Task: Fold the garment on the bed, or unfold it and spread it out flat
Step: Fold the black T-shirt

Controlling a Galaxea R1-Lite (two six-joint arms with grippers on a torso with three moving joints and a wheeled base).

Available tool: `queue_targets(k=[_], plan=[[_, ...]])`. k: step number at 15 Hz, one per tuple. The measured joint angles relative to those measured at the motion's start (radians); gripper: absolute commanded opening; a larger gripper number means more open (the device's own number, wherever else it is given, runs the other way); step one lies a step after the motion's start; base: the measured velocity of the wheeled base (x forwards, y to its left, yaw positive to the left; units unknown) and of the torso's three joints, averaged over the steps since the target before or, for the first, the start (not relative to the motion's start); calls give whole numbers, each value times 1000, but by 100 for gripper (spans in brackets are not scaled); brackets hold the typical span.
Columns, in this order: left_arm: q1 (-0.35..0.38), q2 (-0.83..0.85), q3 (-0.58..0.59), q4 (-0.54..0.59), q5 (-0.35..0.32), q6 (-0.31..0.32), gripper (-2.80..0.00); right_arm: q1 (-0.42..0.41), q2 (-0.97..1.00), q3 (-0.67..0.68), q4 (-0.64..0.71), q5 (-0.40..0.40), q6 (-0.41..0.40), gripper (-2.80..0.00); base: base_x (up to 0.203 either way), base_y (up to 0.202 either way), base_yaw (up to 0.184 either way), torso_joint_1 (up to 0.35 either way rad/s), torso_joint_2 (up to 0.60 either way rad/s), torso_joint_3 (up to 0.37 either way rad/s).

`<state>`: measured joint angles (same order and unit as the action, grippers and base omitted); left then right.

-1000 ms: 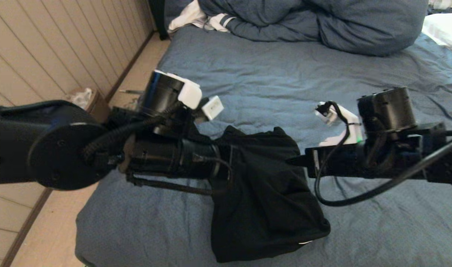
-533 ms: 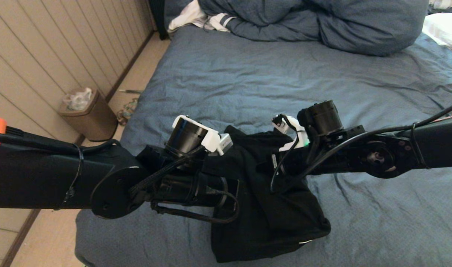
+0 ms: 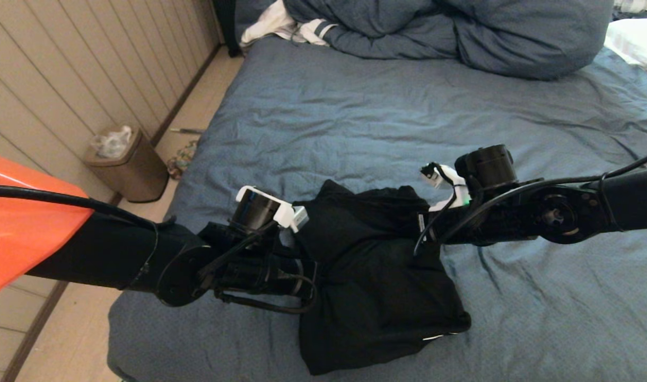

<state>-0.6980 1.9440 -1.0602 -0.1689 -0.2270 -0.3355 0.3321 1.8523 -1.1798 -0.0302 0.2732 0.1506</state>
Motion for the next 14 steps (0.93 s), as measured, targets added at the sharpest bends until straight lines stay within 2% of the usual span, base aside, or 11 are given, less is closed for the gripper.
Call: queue_targets(k=[6,11,14], plan=[[95,-52,14,6,-5,23,-280,-27,-43,-9,0,11,-13,-280,0,0,0,0,0,0],[102,-164,5,27,-8,19,-280,-3,-117,-38,14,34,8,-280,0,0,0,0,0,0],[66,-216,-23,68,-12,13,-280,30,-181,-45,67,40,52,-280,0,0,0,0,0,0]])
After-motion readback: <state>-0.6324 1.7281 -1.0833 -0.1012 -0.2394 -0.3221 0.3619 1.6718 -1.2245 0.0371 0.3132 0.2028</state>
